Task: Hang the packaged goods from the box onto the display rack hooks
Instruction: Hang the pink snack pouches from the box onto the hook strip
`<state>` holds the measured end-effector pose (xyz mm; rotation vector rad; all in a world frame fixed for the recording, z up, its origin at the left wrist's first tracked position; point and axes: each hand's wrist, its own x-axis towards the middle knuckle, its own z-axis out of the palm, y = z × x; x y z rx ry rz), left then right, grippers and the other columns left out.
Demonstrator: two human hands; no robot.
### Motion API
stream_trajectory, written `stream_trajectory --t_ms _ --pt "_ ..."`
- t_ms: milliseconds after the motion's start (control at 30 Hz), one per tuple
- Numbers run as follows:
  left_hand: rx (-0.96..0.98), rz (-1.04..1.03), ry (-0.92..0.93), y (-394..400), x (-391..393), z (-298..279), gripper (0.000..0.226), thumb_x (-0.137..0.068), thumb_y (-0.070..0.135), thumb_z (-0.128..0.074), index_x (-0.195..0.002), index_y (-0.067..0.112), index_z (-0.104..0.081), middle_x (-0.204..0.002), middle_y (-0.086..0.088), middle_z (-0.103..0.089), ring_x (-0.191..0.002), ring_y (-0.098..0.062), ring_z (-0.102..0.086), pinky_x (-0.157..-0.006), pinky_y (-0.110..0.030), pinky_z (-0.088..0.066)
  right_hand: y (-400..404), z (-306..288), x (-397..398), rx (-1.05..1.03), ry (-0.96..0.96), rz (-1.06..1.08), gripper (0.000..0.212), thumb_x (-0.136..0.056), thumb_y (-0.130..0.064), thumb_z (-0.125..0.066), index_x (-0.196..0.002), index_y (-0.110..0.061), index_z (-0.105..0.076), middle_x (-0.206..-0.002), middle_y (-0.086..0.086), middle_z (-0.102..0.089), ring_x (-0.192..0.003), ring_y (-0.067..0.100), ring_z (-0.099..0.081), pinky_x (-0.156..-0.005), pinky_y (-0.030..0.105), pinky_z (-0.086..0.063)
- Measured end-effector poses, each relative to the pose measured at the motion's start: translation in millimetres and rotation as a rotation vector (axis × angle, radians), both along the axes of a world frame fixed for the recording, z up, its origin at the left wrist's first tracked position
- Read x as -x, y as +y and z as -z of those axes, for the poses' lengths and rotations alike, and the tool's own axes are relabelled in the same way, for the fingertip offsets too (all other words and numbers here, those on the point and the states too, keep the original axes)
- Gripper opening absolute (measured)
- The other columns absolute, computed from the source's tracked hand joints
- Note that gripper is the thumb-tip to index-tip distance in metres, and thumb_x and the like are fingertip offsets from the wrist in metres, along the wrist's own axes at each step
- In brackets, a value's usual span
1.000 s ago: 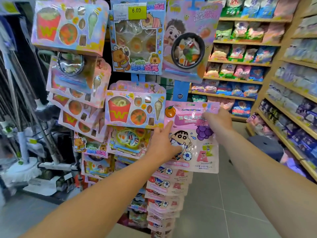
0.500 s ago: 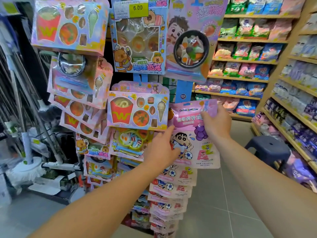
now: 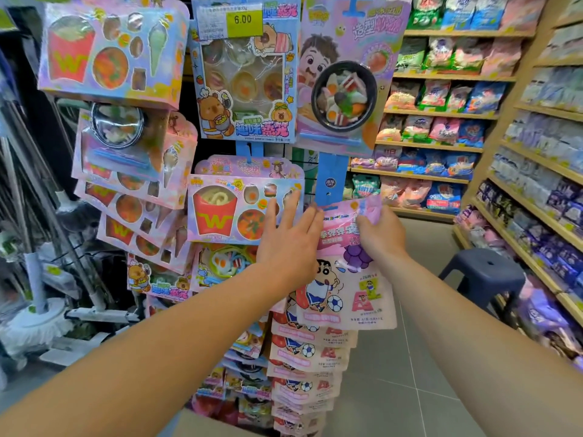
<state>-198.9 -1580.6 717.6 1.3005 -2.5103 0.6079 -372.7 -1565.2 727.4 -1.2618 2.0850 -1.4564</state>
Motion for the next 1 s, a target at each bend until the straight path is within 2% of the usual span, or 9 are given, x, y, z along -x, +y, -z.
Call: stream_trajectory --t_ms 133,300,367,467,600,733,833,933,1000 --pt "0.002 -0.002 -0.051 0.9 -3.3 1.4 0.085 -0.088 0.041 -0.05 -0.155 0.017 -0.003 -0.161 -0.002 -0.012 -0.146 -0.038 0.022 -0.114 -0.064 0.008 -1.5 1.2 0.4 -0.087 -0.011 0.051 0.023 -0.095 -0.02 -0.054 -0.106 -0.002 -0.061 -0.097 0.012 -0.065 -0.094 0.033 -0.062 -0.079 0.039 -0.05" --pt "-0.015 0.02 -0.083 -1.3 -4.7 -0.3 0.075 -0.091 0.047 -0.046 -0.153 0.018 -0.014 -0.161 -0.002 -0.019 -0.146 -0.039 0.02 -0.113 -0.065 0.01 -2.2 -0.9 9.4 -0.144 -0.03 0.061 0.012 -0.092 -0.022 -0.054 -0.086 -0.014 -0.061 -0.095 0.013 -0.069 -0.09 0.036 -0.065 -0.076 0.038 -0.051" --pt "-0.024 0.03 -0.063 -0.1 -3.8 -0.9 0.072 -0.091 0.045 -0.047 -0.152 0.019 -0.018 -0.16 -0.003 -0.021 -0.147 -0.038 0.018 -0.113 -0.065 0.008 -0.9 -3.5 10.1 -0.122 -0.022 0.06 0.012 -0.093 -0.021 -0.054 -0.093 -0.013 -0.062 -0.098 0.011 -0.068 -0.091 0.032 -0.064 -0.079 0.039 -0.052" --pt "-0.023 0.021 -0.013 2.3 -3.8 -3.4 0.072 -0.091 0.041 -0.046 -0.153 0.019 -0.015 -0.16 -0.002 -0.016 -0.148 -0.036 0.012 -0.114 -0.063 0.008 5.2 -7.7 4.4 0.034 -0.017 -0.03 0.015 -0.093 -0.021 -0.054 -0.105 -0.015 -0.061 -0.1 0.002 -0.066 -0.091 0.023 -0.062 -0.077 0.036 -0.049" --pt "0.054 0.021 0.101 -2.4 -5.6 -17.5 0.067 -0.091 0.037 -0.044 -0.152 0.02 -0.02 -0.158 0.002 -0.025 -0.149 -0.032 -0.003 -0.116 -0.059 0.004 8.0 -10.6 5.9 0.154 -0.056 -0.092 0.013 -0.093 -0.024 -0.054 -0.104 -0.019 -0.059 -0.099 0.0 -0.066 -0.093 0.021 -0.065 -0.084 0.042 -0.054" --pt "0.066 0.017 0.093 -15.1 -0.6 -34.5 0.059 -0.096 0.034 -0.044 -0.151 0.026 -0.023 -0.153 0.005 -0.035 -0.148 -0.033 -0.007 -0.115 -0.063 0.001 3.8 -9.3 8.6 0.139 -0.083 -0.099 0.007 -0.095 -0.025 -0.056 -0.102 -0.025 -0.057 -0.099 -0.005 -0.065 -0.095 0.02 -0.066 -0.087 0.046 -0.055" --pt "0.032 0.018 0.034 -19.9 3.6 -37.7 0.063 -0.099 0.033 -0.042 -0.154 0.026 -0.013 -0.155 0.004 -0.034 -0.149 -0.034 -0.006 -0.115 -0.064 0.003 -1.4 -3.8 7.1 0.111 -0.074 -0.084 0.009 -0.096 -0.021 -0.056 -0.104 -0.017 -0.057 -0.1 -0.001 -0.064 -0.095 0.022 -0.064 -0.085 0.043 -0.055" --pt "0.03 0.014 0.034 -22.7 5.2 -39.5 0.067 -0.097 0.031 -0.045 -0.155 0.023 -0.012 -0.15 0.002 -0.04 -0.147 -0.034 -0.009 -0.115 -0.064 0.002 -3.0 5.1 6.2 0.034 -0.03 -0.06 0.016 -0.096 -0.021 -0.055 -0.109 -0.012 -0.059 -0.106 0.005 -0.066 -0.095 0.023 -0.062 -0.083 0.036 -0.051" --pt "0.009 0.016 0.042 -25.2 7.5 -39.8 0.068 -0.096 0.033 -0.05 -0.154 0.026 -0.016 -0.146 0.002 -0.044 -0.146 -0.035 -0.011 -0.115 -0.064 0.001 -2.1 11.2 6.9 0.034 -0.062 -0.053 0.013 -0.096 -0.022 -0.055 -0.108 -0.018 -0.059 -0.106 0.004 -0.068 -0.096 0.023 -0.065 -0.087 0.042 -0.054"
